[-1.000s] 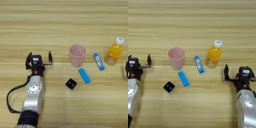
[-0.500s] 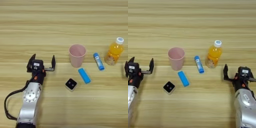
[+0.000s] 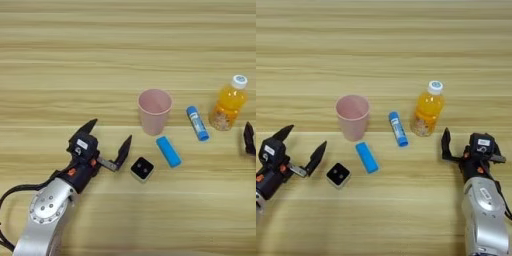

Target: Move the objects on the table

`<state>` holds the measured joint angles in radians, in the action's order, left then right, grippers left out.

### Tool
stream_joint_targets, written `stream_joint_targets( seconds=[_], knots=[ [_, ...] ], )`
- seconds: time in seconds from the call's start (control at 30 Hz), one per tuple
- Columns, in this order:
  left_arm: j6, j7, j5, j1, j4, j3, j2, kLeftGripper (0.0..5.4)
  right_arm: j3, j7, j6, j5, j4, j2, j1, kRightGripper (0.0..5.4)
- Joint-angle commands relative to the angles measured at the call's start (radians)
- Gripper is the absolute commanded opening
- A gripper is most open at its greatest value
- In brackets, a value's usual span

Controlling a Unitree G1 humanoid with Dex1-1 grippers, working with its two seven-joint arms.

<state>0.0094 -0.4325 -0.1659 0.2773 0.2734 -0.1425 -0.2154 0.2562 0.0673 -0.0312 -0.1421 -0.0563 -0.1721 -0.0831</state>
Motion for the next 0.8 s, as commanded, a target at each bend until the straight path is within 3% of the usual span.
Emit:
stream_joint_targets(
  seconds=[0.03, 0.17, 0.23, 0.4, 0.8],
  knots=[
    [0.029, -0.081, -0.020, 0.008, 0.005, -0.044, -0.044, 5.40, -0.011, -0.017, 0.006, 0.012, 0.011, 0.012, 0.014, 5.38],
    [0.033, -0.113, -0.017, -0.022, -0.022, -0.074, -0.046, 5.40, -0.021, -0.026, 0.009, 0.016, 0.022, 0.018, 0.011, 5.38],
    [0.052, -0.118, 0.008, -0.029, -0.025, -0.097, -0.055, 5.40, -0.023, -0.030, 0.010, 0.018, 0.027, 0.022, 0.008, 5.38],
    [0.078, -0.140, 0.018, -0.016, -0.009, -0.124, -0.086, 5.40, -0.026, -0.034, 0.015, 0.021, 0.041, 0.028, 0.004, 5.38],
    [0.146, -0.146, 0.033, -0.012, -0.004, -0.160, -0.119, 5.40, -0.028, -0.039, 0.020, 0.019, 0.046, 0.028, 0.004, 5.38]
  ],
)
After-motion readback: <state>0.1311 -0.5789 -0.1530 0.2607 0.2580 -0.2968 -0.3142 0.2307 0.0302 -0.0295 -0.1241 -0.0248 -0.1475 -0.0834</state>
